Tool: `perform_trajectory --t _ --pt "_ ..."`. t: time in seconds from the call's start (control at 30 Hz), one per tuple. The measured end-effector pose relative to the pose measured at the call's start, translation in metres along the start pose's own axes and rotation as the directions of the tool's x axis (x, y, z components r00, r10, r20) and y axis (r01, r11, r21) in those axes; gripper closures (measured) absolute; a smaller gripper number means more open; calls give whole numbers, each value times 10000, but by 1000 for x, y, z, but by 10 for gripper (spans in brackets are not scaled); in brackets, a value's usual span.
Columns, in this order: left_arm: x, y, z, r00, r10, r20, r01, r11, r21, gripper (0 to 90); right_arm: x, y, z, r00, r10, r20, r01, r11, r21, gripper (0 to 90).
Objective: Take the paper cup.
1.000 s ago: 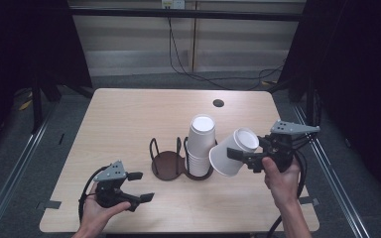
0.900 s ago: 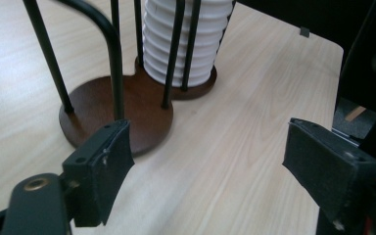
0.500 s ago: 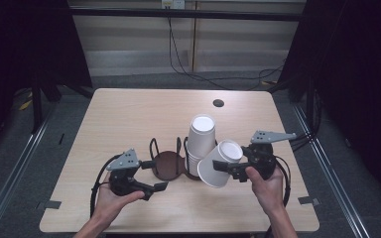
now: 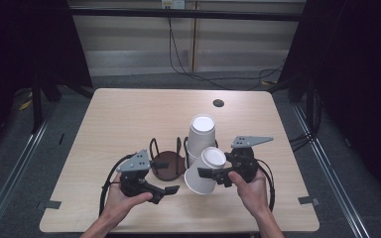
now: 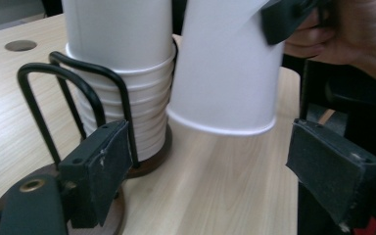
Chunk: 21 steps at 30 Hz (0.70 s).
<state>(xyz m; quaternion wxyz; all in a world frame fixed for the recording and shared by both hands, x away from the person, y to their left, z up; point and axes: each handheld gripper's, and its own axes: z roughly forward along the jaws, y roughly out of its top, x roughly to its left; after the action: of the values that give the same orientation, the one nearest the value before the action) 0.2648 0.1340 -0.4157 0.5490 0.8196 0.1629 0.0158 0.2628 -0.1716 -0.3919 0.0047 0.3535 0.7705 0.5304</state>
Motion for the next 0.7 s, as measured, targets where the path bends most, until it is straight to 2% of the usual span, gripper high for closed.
perform_trajectory --t 0.07,0.1,0.2,0.3,0.4,0.5,0.6,0.67,0.7 --pt "0 0 0 10000 -30 -62 30 10000 -55 158 0 1 4 10000 -5 -73 6 10000 86 223" --pt "0 -2 1 9999 -127 55 128 9999 -85 159 0 1 6 9999 -7 -100 8 9999 122 223" --pt "0 -4 2 9999 -145 -9 145 9999 -59 159 1 1 9 9998 -9 -208 10 10000 74 223" --pt "0 -6 5 9994 -352 26 352 9993 -96 165 1 1 13 9993 131 -349 -133 9999 -56 223" --pt "1 -7 5 9993 -356 85 357 9993 -127 161 1 -1 16 9982 238 -545 -243 9997 -84 223" --pt "1 -9 7 9991 -286 322 292 9994 -168 159 1 -3 19 9977 286 -614 -286 9996 3 223" --pt "-1 -9 7 9997 -117 221 121 9997 -195 159 2 -4 21 9974 319 -650 -319 9995 0 223" --pt "-2 -11 8 9993 -132 355 139 9997 -203 158 3 -4 22 9971 284 -701 -282 9996 34 223" --pt "-1 -13 10 9983 -227 542 238 9995 -197 158 4 -3 23 9956 351 -870 -353 9994 -7 223"
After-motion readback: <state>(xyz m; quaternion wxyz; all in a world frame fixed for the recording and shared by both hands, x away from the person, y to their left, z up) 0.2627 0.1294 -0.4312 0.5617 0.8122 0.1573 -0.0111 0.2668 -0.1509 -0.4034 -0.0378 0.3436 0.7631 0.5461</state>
